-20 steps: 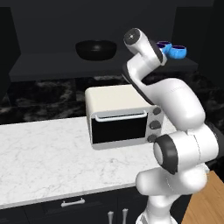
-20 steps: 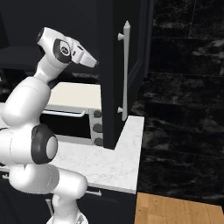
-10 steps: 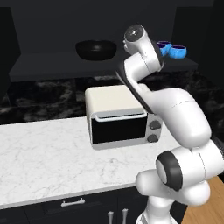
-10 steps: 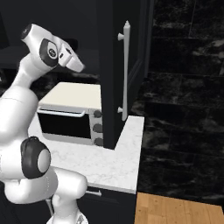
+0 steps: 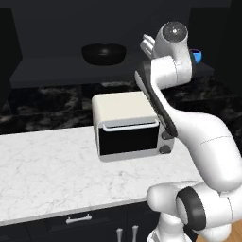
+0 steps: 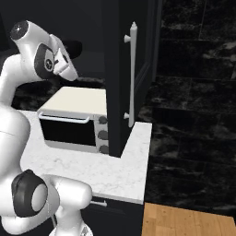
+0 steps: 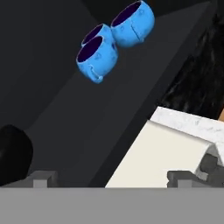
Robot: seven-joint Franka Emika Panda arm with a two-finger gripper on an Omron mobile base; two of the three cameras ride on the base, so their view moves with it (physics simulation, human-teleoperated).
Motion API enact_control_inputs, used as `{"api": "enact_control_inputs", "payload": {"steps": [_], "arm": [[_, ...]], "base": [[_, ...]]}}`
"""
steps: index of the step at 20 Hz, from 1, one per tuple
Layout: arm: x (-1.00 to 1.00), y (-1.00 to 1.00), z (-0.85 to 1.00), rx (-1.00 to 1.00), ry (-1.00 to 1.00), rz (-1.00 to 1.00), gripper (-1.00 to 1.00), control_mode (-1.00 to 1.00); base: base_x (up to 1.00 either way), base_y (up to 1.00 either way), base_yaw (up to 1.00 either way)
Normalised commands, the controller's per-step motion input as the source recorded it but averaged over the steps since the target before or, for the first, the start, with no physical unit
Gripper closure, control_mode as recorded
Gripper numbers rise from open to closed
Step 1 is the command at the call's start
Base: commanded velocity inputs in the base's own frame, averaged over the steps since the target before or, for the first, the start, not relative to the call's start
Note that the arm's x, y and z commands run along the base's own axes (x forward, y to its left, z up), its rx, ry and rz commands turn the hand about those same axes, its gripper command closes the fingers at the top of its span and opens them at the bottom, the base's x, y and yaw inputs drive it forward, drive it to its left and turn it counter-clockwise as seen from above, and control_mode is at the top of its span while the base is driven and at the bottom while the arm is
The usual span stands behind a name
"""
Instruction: Gather all objects into one cabinet and sort the glasses and bowls to opposite sides.
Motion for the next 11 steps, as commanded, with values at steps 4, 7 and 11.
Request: {"api": "enact_control_inputs", "payload": {"steps": [4,7,11], "arm": [[-0.37,0.00,0.03,0.40,-0.24,0.14,-1.00,-1.00],[0.00,0.00,0.31,0.42,-0.12,0.17,-1.00,-1.00],[0.16,0.10,0.40,0.33,-0.02,0.17,-1.00,-1.00]], "base": [[0.00,0.00,0.00],[0.00,0.00,0.00],[0.00,0.00,0.00]]}}
